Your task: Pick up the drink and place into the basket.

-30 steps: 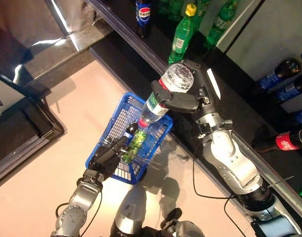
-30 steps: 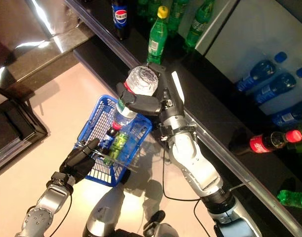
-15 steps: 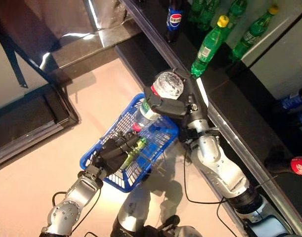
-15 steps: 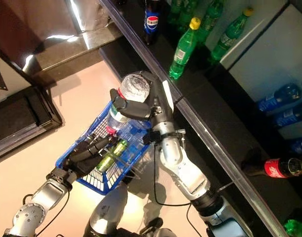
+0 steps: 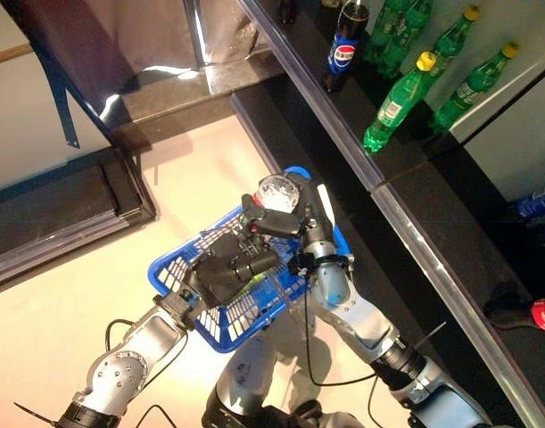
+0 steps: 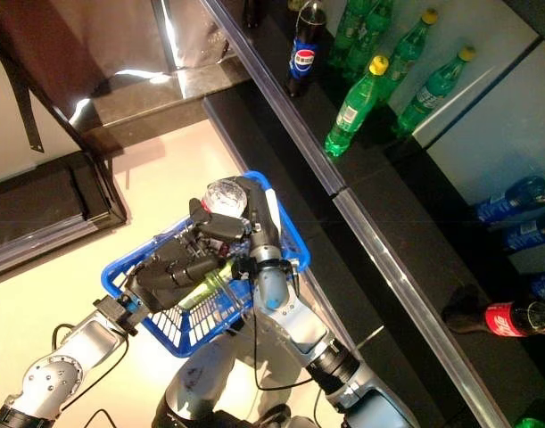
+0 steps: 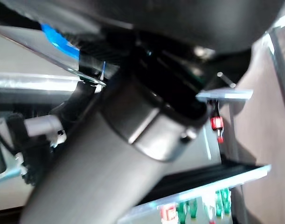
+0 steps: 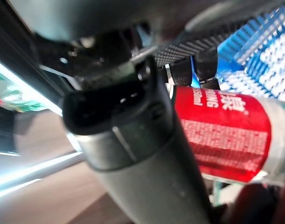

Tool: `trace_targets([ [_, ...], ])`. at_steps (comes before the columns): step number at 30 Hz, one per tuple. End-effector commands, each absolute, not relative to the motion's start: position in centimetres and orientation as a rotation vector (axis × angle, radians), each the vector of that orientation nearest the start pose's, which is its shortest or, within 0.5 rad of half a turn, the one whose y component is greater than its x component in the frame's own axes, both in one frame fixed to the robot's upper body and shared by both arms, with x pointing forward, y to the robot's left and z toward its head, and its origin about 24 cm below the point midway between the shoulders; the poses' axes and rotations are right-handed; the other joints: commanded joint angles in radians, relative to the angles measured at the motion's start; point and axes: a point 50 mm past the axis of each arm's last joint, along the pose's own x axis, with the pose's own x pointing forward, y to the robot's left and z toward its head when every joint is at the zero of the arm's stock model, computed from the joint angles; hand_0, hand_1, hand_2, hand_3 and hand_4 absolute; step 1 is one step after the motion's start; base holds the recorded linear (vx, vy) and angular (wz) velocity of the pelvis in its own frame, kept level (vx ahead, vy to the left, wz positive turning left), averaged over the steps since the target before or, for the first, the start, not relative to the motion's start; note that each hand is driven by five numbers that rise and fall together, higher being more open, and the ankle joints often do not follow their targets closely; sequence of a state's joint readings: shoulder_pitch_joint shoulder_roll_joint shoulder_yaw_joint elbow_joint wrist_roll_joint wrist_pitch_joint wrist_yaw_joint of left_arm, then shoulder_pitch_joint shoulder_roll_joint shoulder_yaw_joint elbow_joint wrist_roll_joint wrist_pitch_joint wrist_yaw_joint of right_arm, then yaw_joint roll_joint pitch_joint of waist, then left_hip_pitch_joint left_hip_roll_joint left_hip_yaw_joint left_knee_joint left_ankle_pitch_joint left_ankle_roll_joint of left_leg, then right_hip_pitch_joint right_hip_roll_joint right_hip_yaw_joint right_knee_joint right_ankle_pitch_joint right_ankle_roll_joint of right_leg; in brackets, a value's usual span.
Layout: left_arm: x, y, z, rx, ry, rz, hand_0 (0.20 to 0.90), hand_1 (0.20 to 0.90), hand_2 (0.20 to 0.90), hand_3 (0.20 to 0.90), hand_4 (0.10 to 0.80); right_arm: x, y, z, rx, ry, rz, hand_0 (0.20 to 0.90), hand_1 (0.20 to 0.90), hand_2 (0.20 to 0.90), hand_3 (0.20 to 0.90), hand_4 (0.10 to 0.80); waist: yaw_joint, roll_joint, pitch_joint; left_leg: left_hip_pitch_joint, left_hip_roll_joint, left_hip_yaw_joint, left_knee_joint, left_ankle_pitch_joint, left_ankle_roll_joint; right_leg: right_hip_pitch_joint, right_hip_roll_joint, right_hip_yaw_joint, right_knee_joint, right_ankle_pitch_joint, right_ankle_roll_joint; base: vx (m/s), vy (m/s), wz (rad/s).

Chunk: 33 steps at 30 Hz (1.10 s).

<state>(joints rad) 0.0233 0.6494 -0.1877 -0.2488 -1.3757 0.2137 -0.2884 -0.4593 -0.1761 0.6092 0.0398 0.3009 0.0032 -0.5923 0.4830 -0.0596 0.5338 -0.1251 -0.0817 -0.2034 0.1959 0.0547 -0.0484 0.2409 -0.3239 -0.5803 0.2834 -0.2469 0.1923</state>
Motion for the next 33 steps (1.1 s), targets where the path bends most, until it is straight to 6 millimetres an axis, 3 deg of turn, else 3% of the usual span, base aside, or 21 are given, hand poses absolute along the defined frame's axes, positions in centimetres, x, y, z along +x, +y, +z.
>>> trace_targets([
  [1,16.5,10.7,24.8,-0.910,-0.826,-1.622,0.300,0.300,0.300,0.200,0.100,27.4,0.4,13.9,0.103,-0.398,0.281,0.300,0.300,0.300,0.200,0.100,-0.045,0.109,-0.309,0.069,0.016,-0.007,0.049,-0.107,-0.021,-0.067,0.015,-0.026,0.088,0.074,-0.068,0.046,0.047,-0.02],
  [4,16.1,10.7,25.7,-0.854,-0.915,-1.656,0.300,0.300,0.300,0.200,0.100,27.6,0.7,11.9,0.116,-0.296,0.280,0.300,0.300,0.300,0.200,0.100,-0.050,0.118,-0.300,0.050,0.009,0.002,0.076,-0.115,-0.020,-0.079,-0.001,-0.030,0.109,0.071,-0.064,0.027,0.044,-0.02],
  [7,15.7,10.7,26.6,-0.824,-1.016,-1.680,0.300,0.300,0.300,0.200,0.100,27.7,0.8,8.2,0.232,-0.099,0.246,0.300,0.300,0.300,0.200,0.100,-0.054,0.126,-0.291,0.035,0.003,0.015,0.102,-0.125,-0.019,-0.088,-0.017,-0.033,0.131,0.068,-0.059,0.034,0.050,-0.04],
  [8,15.7,10.7,26.6,-0.823,-1.016,-1.680,0.300,0.300,0.300,0.200,0.100,27.7,0.8,8.2,0.233,-0.100,0.246,0.300,0.300,0.300,0.200,0.100,-0.054,0.125,-0.291,0.034,0.003,0.015,0.103,-0.125,-0.019,-0.088,-0.017,-0.033,0.132,0.067,-0.059,0.027,0.037,-0.02],
  [11,15.3,10.8,27.2,-0.803,-1.094,-1.711,0.300,0.300,0.300,0.200,0.100,27.5,1.0,5.6,0.339,0.059,0.233,0.300,0.300,0.300,0.200,0.100,-0.058,0.128,-0.284,0.026,0.001,0.023,0.116,-0.132,-0.018,-0.094,-0.025,-0.030,0.142,0.066,-0.056,0.034,0.033,-0.07],
  [14,14.9,10.7,27.9,-0.801,-1.145,-1.736,0.300,0.300,0.300,0.200,0.100,26.9,1.3,3.0,0.578,0.250,0.210,0.300,0.300,0.300,0.200,0.100,-0.063,0.129,-0.274,0.018,0.001,0.026,0.122,-0.134,-0.017,-0.104,-0.029,-0.026,0.152,0.069,-0.052,0.017,0.014,0.00],
  [18,14.8,10.4,28.2,-0.806,-1.158,-1.741,0.300,0.300,0.300,0.200,0.100,27.2,1.0,1.1,0.808,0.387,0.091,0.300,0.300,0.300,0.200,0.100,-0.055,0.122,-0.268,0.011,0.001,0.027,0.131,-0.140,-0.014,-0.114,-0.032,-0.019,0.165,0.070,-0.051,0.010,-0.002,0.01],
  [27,14.3,9.0,28.3,-0.805,-1.133,-1.765,0.300,0.300,0.300,0.200,0.100,27.4,3.1,0.4,0.945,0.522,0.128,0.300,0.300,0.300,0.200,0.100,-0.034,0.110,-0.252,-0.002,0.000,0.021,0.131,-0.133,-0.006,-0.133,-0.031,-0.013,0.178,0.080,-0.046,0.004,-0.010,-0.01],
  [33,14.4,8.6,28.4,-0.789,-1.126,-1.763,0.300,0.300,0.300,0.200,0.100,28.2,3.2,1.2,0.962,0.487,0.135,0.300,0.300,0.300,0.200,0.100,-0.027,0.097,-0.247,-0.008,0.001,0.019,0.128,-0.126,-0.007,-0.145,-0.037,-0.018,0.188,0.089,-0.042,0.002,-0.005,0.01],
])
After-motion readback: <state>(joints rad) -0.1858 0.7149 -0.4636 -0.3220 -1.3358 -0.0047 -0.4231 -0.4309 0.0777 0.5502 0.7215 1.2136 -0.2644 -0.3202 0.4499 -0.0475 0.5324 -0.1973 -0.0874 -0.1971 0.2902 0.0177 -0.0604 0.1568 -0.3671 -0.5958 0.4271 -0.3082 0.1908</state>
